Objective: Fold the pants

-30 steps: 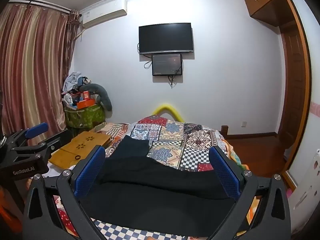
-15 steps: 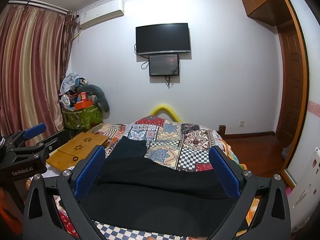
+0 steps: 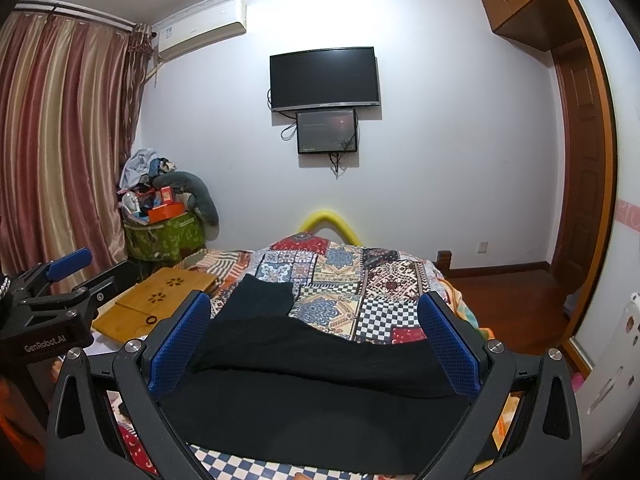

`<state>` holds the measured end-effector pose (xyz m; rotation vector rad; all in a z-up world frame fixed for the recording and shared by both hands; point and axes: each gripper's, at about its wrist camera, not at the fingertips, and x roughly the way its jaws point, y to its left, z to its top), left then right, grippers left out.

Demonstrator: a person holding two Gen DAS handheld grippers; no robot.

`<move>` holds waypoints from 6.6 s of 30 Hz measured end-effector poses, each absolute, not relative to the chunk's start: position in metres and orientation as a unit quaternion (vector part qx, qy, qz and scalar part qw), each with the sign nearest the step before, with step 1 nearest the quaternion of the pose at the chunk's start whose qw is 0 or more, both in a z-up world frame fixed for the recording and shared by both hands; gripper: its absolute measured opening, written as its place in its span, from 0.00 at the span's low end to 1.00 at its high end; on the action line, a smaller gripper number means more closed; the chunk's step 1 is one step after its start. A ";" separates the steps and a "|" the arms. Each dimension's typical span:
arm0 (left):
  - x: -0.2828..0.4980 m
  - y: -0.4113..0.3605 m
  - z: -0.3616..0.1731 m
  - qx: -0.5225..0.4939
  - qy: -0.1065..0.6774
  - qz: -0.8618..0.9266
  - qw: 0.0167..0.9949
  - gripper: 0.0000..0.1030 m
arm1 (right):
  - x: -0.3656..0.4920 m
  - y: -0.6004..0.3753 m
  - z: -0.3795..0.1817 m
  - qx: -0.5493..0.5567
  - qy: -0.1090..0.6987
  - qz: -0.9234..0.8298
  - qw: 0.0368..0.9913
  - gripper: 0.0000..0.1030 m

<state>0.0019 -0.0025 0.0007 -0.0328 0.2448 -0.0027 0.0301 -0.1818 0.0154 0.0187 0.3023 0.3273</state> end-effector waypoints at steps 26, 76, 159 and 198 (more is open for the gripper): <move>0.002 -0.001 0.003 -0.021 0.121 -0.003 0.992 1.00 | 0.029 -0.181 0.013 0.009 0.147 0.162 0.976 1.00; 0.284 0.150 -0.160 0.024 0.395 0.093 0.914 1.00 | 0.270 -0.158 -0.146 -0.105 0.384 0.200 0.895 1.00; 0.080 0.168 -0.184 -0.026 0.406 0.120 0.906 0.05 | 0.132 -0.152 -0.142 -0.046 0.397 0.306 0.864 0.10; 0.256 0.109 -0.207 0.014 0.469 0.050 0.882 0.67 | 0.344 -0.171 -0.201 -0.034 0.490 0.202 0.847 0.55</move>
